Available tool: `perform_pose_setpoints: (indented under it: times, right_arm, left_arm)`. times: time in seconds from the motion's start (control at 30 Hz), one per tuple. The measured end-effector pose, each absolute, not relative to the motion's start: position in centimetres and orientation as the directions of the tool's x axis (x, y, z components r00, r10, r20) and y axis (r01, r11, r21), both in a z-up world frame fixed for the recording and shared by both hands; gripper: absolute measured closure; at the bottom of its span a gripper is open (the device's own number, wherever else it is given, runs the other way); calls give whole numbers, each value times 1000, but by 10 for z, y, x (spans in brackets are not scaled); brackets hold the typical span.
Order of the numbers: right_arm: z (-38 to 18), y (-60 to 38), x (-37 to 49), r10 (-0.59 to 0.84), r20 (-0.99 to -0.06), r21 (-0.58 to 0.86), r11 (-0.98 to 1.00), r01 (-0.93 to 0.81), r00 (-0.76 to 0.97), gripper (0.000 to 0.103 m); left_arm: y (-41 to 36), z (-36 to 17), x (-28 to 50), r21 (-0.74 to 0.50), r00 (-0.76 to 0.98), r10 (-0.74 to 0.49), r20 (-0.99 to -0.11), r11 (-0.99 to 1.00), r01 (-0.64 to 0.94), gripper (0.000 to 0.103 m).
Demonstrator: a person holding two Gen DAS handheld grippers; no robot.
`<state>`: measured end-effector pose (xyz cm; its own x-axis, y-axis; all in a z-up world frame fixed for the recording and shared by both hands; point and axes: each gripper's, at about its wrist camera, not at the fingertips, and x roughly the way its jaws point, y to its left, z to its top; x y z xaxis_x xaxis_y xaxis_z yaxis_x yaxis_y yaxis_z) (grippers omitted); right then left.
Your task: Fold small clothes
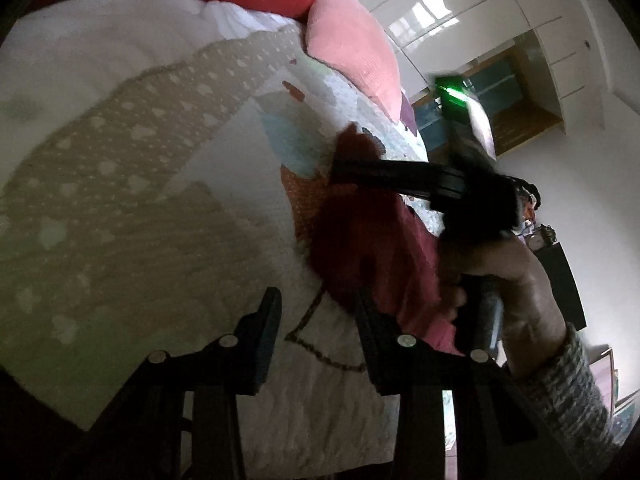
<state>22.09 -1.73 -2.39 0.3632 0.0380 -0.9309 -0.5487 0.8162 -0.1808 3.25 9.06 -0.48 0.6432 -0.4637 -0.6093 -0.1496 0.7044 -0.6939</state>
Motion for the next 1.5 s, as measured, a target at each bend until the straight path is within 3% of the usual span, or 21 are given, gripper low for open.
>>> perform_pose_setpoints:
  times: [0.2,0.37,0.67,0.7,0.73,0.77,0.83,0.9,0.97,1.07,1.2,1.3,1.37,1.43,1.5]
  right_arm:
    - [47,-109,205,279,-855,46,881,-471,438,80]
    - [81,-211,189,332,-783,152,922,-356,526,80]
    - [24,-394,168,403,-732,426,900,-92,549,79]
    - [13,-408,166,436,-721,472,878,-80,538,78]
    - [-2,-421,164,456,-715,512,858,-47,530,68]
    - [-9,-433,162,449,-713,527,850,-10,539,47]
    - [-11,-454,154,428,-692,557,829,53,581,34]
    - [4,-468,141,397,-667,561,825,74,631,37]
    - [26,-469,129,354,-642,531,846,60,680,50]
    - [72,-452,112,435,-529,577,814,-67,729,51]
    - [109,-392,107,542,-470,530,804,-268,697,52]
    - [99,-359,115,572,-506,504,803,-317,645,54]
    - [73,-353,119,566,-565,510,811,-286,600,77]
    - [44,-367,116,551,-597,521,819,-241,584,79]
    - [7,-391,108,521,-633,547,824,-145,573,89]
  left_arm:
    - [73,16,19,-664,638,-452,-623,737,-126,67]
    - [42,26,19,-640,607,-466,-644,762,-94,66]
    - [-36,30,28,-560,525,-473,-708,828,-10,66]
    - [-40,31,28,-555,519,-472,-712,832,-4,66]
    - [-45,32,27,-545,515,-469,-717,838,4,65]
    - [-48,33,26,-535,514,-463,-722,845,9,64]
    - [-53,34,27,-519,512,-451,-731,855,13,64]
    - [-58,31,28,-517,505,-451,-736,856,11,63]
    - [-63,27,31,-516,496,-452,-741,857,9,63]
    - [-74,25,28,-513,485,-455,-747,859,15,63]
    - [-81,32,21,-476,492,-434,-755,878,45,63]
    - [-75,40,16,-460,514,-418,-749,886,50,62]
    - [-69,43,14,-448,531,-403,-745,893,50,60]
    - [-65,43,18,-436,539,-391,-746,899,49,59]
    - [-67,39,30,-442,518,-399,-757,896,43,59]
